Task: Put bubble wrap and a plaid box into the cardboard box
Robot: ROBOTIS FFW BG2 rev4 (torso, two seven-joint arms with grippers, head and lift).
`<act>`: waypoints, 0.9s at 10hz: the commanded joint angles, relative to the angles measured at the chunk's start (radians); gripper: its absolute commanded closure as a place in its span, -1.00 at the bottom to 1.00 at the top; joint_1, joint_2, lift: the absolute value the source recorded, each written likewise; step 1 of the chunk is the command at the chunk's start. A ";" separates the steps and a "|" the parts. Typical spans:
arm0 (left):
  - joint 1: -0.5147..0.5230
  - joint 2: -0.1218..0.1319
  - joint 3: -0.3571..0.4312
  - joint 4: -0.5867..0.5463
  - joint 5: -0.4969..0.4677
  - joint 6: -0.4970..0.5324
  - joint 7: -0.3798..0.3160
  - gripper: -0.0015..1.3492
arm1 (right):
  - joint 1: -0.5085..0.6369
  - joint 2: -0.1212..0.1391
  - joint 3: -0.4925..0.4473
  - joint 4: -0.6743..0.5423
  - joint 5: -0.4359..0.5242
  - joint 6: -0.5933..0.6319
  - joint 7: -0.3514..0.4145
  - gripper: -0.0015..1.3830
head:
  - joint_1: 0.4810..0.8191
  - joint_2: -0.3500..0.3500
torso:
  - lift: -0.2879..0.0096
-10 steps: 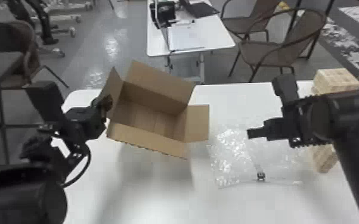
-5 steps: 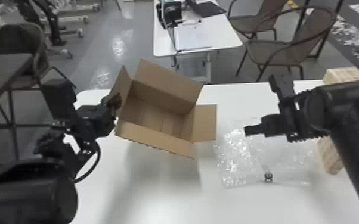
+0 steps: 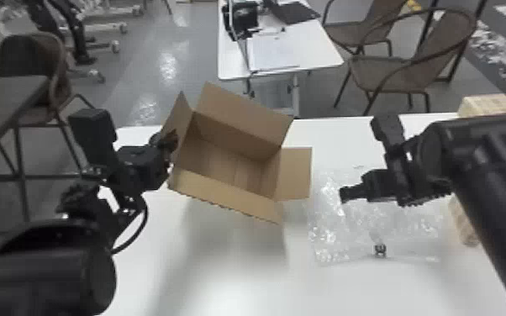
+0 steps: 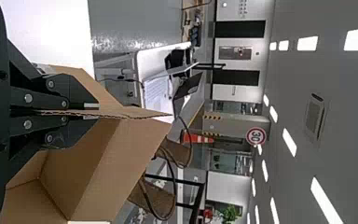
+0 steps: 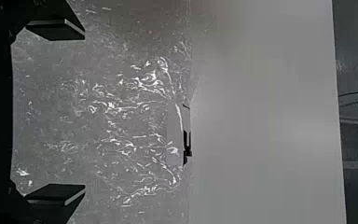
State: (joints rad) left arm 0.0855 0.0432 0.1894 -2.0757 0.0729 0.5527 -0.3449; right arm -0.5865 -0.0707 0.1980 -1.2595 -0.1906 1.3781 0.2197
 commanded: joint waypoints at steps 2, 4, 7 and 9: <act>-0.003 0.003 -0.008 0.002 -0.005 -0.004 0.006 0.81 | -0.056 0.020 0.024 0.138 0.017 -0.014 0.001 -0.80 | 0.27 0.37 | 0.20; 0.000 0.004 -0.011 0.003 -0.004 -0.024 0.014 0.81 | -0.082 0.032 0.044 0.233 0.020 -0.057 0.001 -0.62 | 0.27 0.37 | 0.20; 0.016 0.003 -0.005 0.002 0.002 -0.036 0.023 0.81 | -0.058 0.025 0.043 0.175 0.016 -0.065 0.003 0.53 | 0.27 0.39 | 0.20; 0.016 0.003 -0.004 0.002 0.004 -0.039 0.023 0.81 | -0.029 0.014 0.018 0.106 -0.029 -0.048 0.001 0.66 | 0.27 0.40 | 0.20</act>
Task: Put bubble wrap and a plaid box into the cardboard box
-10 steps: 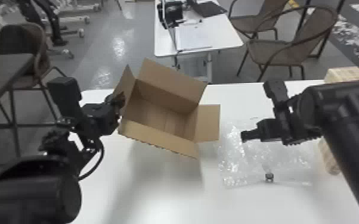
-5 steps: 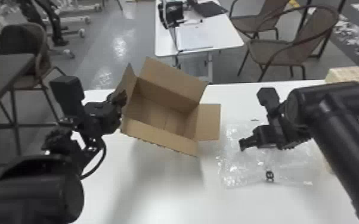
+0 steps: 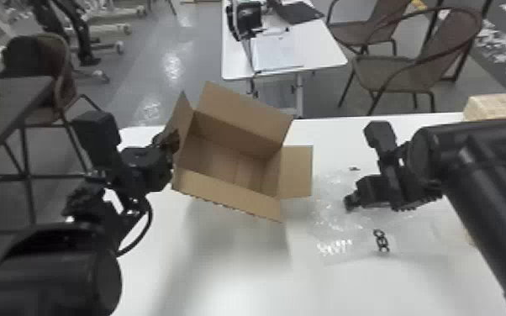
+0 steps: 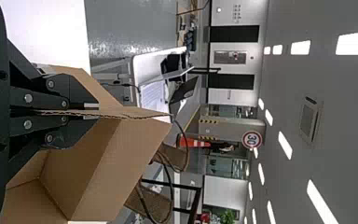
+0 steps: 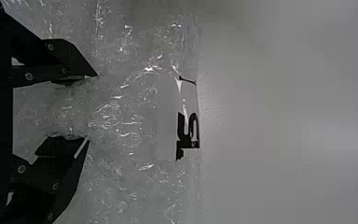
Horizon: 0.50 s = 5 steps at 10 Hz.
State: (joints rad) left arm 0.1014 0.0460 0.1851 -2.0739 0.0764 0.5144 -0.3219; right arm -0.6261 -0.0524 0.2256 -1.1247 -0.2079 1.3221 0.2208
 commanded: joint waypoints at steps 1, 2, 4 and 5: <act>0.001 0.000 -0.001 0.000 0.000 -0.001 0.000 0.81 | 0.031 -0.014 -0.025 -0.101 -0.013 0.040 0.000 0.66 | 0.27 0.41 | 0.20; 0.003 0.000 -0.001 0.000 0.000 -0.001 0.001 0.81 | 0.045 -0.023 -0.040 -0.159 -0.015 0.069 0.000 0.66 | 0.27 0.41 | 0.20; 0.003 0.000 -0.003 0.000 -0.003 0.001 0.003 0.81 | 0.074 -0.030 -0.069 -0.259 -0.030 0.121 0.000 0.66 | 0.27 0.39 | 0.20; 0.004 0.000 -0.004 0.000 -0.004 0.003 0.003 0.81 | 0.085 -0.032 -0.077 -0.293 -0.031 0.132 0.000 0.66 | 0.27 0.39 | 0.20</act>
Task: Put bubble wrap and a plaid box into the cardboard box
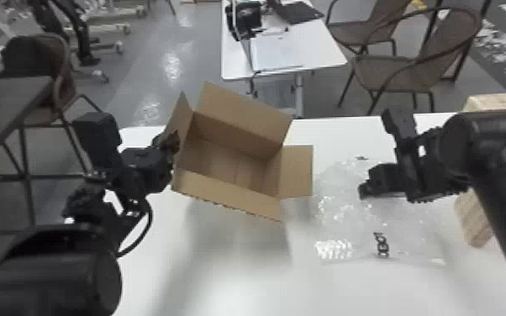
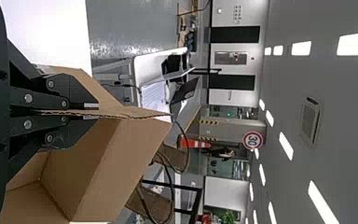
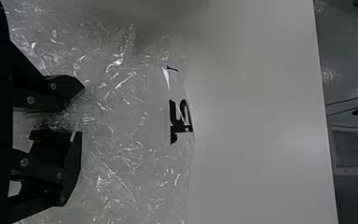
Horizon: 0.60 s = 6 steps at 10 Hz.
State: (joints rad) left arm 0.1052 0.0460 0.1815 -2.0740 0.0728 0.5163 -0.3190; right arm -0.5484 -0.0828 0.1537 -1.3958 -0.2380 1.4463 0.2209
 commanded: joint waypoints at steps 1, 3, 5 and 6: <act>-0.001 0.000 -0.004 0.000 -0.002 0.001 0.001 0.81 | 0.021 -0.003 -0.017 -0.063 0.000 0.022 0.000 0.66 | 0.27 0.38 | 0.20; 0.001 0.000 -0.005 0.000 -0.004 0.002 0.001 0.81 | 0.062 -0.014 -0.062 -0.180 0.000 0.063 0.000 0.66 | 0.27 0.37 | 0.20; 0.001 0.000 -0.007 0.000 -0.008 0.002 0.006 0.81 | 0.111 -0.025 -0.112 -0.305 0.002 0.106 0.000 0.66 | 0.27 0.34 | 0.20; 0.004 0.000 -0.004 -0.001 -0.007 -0.001 0.006 0.81 | 0.127 -0.025 -0.135 -0.361 0.013 0.117 -0.002 0.66 | 0.27 0.31 | 0.20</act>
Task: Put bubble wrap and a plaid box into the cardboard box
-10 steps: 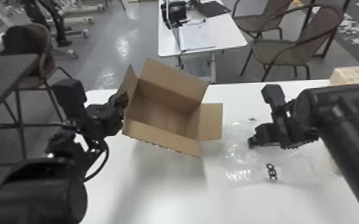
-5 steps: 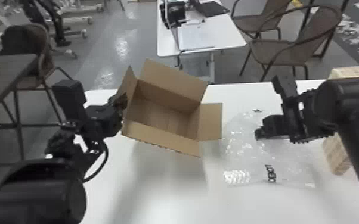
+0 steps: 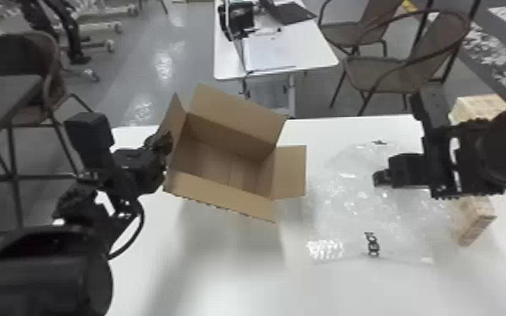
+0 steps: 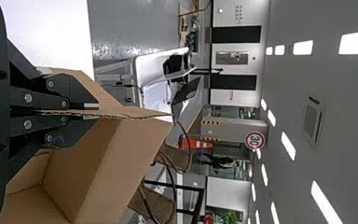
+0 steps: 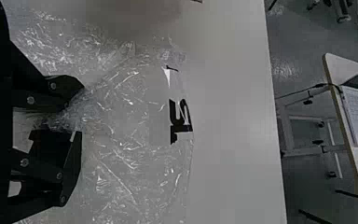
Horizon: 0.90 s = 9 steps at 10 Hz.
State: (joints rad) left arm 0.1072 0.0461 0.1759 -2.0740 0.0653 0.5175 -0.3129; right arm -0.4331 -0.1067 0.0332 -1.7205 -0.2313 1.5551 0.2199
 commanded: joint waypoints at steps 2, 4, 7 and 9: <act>0.000 0.003 -0.001 -0.001 0.002 -0.002 0.000 0.81 | 0.030 -0.002 -0.065 -0.128 0.014 0.017 0.001 0.66 | 0.27 0.26 | 0.20; 0.002 0.001 0.001 0.000 -0.001 -0.002 0.000 0.81 | 0.031 -0.007 -0.082 -0.180 -0.054 0.017 0.001 0.66 | 0.23 0.22 | 0.20; 0.000 0.001 -0.004 0.000 -0.010 -0.002 0.005 0.81 | -0.003 -0.018 -0.082 -0.225 -0.220 -0.026 -0.001 0.66 | 0.02 0.29 | 0.20; -0.004 0.001 -0.015 0.000 -0.024 0.003 0.008 0.81 | -0.026 -0.011 -0.067 -0.225 -0.279 -0.079 -0.004 0.66 | -0.12 0.36 | 0.20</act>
State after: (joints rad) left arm 0.1037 0.0476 0.1645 -2.0741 0.0459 0.5180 -0.3049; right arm -0.4506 -0.1216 -0.0420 -1.9456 -0.4982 1.4917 0.2147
